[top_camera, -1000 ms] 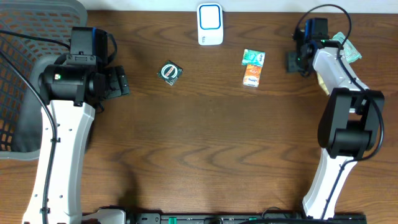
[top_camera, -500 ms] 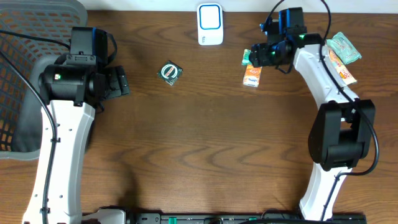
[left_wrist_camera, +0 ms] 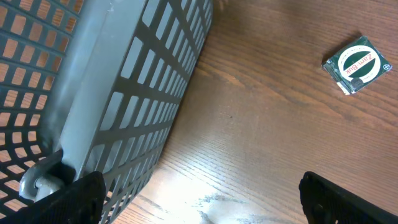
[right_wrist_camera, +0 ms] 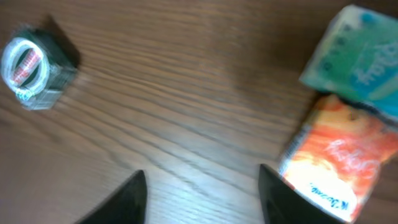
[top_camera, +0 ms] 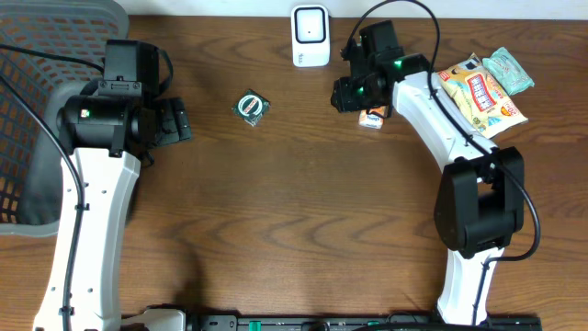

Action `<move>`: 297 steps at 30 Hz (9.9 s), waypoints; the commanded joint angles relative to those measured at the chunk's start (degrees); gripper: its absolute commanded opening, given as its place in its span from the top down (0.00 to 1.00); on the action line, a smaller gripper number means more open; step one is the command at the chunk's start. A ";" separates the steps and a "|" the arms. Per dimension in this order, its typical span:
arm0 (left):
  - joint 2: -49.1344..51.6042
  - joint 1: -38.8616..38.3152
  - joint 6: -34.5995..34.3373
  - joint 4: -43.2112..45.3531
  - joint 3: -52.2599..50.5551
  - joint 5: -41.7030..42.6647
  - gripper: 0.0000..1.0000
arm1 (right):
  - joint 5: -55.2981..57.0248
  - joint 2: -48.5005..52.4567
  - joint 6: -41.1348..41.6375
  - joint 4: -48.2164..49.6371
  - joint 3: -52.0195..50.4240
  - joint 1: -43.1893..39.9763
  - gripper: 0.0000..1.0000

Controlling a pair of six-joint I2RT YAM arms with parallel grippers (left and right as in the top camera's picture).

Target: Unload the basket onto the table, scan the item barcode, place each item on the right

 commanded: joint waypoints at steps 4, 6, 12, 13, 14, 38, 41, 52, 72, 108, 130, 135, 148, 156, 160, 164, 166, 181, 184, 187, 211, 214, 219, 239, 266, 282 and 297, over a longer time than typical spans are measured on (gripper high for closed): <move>-0.42 0.31 -0.33 -0.20 0.52 -0.96 0.02 | 17.29 0.39 11.63 -3.61 0.48 -0.31 0.40; -0.42 0.31 -0.35 -0.20 0.52 -0.96 0.02 | 20.17 0.42 13.70 -4.04 0.11 -1.18 0.37; -0.42 0.31 -0.33 -0.20 0.52 -0.96 0.02 | 19.04 0.42 13.77 -2.58 -2.43 -4.33 0.28; -0.42 0.31 -0.33 -0.20 0.52 -0.96 0.02 | 18.62 0.44 13.84 -2.05 -3.08 -5.16 0.28; -0.42 0.31 -0.33 -0.20 0.52 -0.96 0.02 | 17.79 0.50 13.81 -1.57 -3.45 -5.70 0.29; -0.42 0.31 -0.33 -0.20 0.52 -0.96 0.02 | -1.22 0.83 14.21 18.91 -19.37 -9.86 0.65; -0.42 0.31 -0.33 -0.20 0.52 -0.96 0.02 | -1.57 0.83 14.19 18.71 -19.37 -9.86 0.75; -0.42 0.31 -0.35 -0.20 0.52 -0.96 0.02 | -29.70 0.83 12.07 18.01 -19.34 -12.37 0.99; -0.42 0.31 -0.33 -0.20 0.52 -0.96 0.02 | -73.81 0.83 -4.94 20.06 -19.34 -17.46 0.99; -0.42 0.31 -0.33 -0.20 0.52 -0.96 0.02 | 3.19 -13.07 -4.04 2.95 -19.32 1.36 0.99; -0.42 0.31 -0.33 -0.20 0.52 -0.96 0.02 | 27.80 -6.78 -23.52 15.67 3.02 10.51 0.99; -0.42 0.31 -0.33 -0.20 0.52 -0.96 0.03 | 36.00 6.73 -33.09 11.67 20.02 9.75 0.99; -0.42 0.31 -0.33 -0.20 0.52 -0.96 0.02 | 44.87 23.93 -51.23 30.08 31.45 10.14 0.99; -0.42 0.31 -0.35 -0.20 0.52 -0.96 0.02 | 39.89 23.93 -50.64 26.77 31.45 10.14 0.99; -0.42 0.31 -0.35 -0.20 0.52 -0.96 0.02 | 40.15 23.82 -45.13 25.94 31.45 9.64 0.99; -0.42 0.31 -0.35 -0.20 0.52 -0.96 0.02 | 40.22 21.86 -40.63 24.59 31.45 8.57 0.99; -0.42 0.31 -0.35 -0.20 0.52 -0.96 0.02 | 40.22 20.20 -38.73 23.21 31.45 7.54 0.99; -0.42 0.31 -0.33 -0.20 0.52 -0.96 0.02 | 40.15 13.38 -20.87 -5.38 31.45 -12.63 0.98; -0.42 0.31 -0.33 -0.20 0.52 -0.96 0.02 | 39.95 13.38 -16.98 -9.46 31.23 -16.41 0.92; -0.42 0.31 -0.33 -0.20 0.52 -0.96 0.02 | 36.15 13.38 -12.07 -12.20 31.23 -19.58 0.36; -0.42 0.31 -0.33 -0.20 0.52 -0.96 0.02 | -2.75 13.44 -11.74 -14.58 31.19 -15.41 0.04; -0.42 0.31 -0.33 -0.20 0.52 -0.96 0.02 | 1.44 13.70 -11.74 -13.53 30.62 -13.31 0.04; -0.42 0.31 -0.33 -0.20 0.52 -0.96 0.02 | 8.63 14.27 -13.90 -5.97 25.51 -9.90 0.03; -0.42 0.31 -0.33 -0.20 0.52 -0.96 0.02 | 4.44 14.29 -14.32 12.04 6.29 -9.66 0.67; -0.42 0.31 -0.33 -0.20 0.52 -0.96 0.02 | -15.23 6.47 -26.58 -4.83 6.25 -9.38 0.57; -0.42 0.31 -0.35 -0.20 0.52 -0.96 0.02 | -23.02 14.23 -33.22 -12.74 6.16 -9.29 0.50; -0.42 0.31 -0.33 -0.20 0.52 -0.96 0.02 | -36.63 13.84 -33.18 -18.99 6.16 -9.70 0.99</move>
